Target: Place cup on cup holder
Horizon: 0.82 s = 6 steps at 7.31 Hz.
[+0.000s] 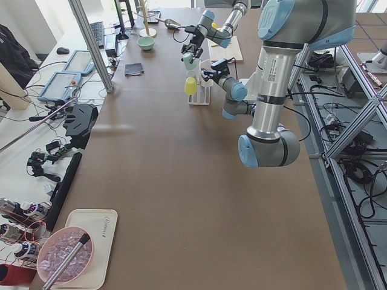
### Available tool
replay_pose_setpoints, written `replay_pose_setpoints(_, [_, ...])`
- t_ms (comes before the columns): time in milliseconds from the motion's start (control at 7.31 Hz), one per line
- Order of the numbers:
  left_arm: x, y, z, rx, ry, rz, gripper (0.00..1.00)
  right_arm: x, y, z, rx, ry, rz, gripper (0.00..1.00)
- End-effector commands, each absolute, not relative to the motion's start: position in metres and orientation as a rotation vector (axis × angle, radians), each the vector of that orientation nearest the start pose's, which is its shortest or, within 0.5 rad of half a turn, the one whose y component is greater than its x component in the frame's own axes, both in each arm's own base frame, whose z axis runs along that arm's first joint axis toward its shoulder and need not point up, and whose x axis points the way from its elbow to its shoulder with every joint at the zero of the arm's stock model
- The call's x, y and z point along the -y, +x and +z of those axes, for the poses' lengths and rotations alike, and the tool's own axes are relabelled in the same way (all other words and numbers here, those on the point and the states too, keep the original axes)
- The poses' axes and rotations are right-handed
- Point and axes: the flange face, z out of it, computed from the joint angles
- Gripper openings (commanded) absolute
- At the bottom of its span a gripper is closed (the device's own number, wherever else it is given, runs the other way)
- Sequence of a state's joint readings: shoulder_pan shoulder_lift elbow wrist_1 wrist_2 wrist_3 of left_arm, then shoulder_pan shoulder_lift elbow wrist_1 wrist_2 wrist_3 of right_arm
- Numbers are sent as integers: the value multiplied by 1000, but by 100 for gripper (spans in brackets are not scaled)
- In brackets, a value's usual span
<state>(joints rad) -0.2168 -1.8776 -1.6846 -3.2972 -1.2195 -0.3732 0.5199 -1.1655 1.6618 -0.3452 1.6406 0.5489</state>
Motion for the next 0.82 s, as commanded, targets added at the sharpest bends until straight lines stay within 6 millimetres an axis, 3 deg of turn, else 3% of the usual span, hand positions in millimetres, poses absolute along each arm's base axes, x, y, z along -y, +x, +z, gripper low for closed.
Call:
replay_pose_setpoints(0, [272,464,277,-1470,1521,212,0,400,-453,254,1290,1170,-434,0])
replay_pose_setpoints(410, [272,472,284,-1437,1560,243,0,397,-457,254,1294,1164,-437,0])
replay_pose_setpoints(547, [272,472,284,-1437,1560,243,0,396,-458,253,1298,1162,-438,8])
replay_pose_setpoints(684, [272,473,285,-1432,1557,246,0,394,-460,254,1304,1152,-430,99])
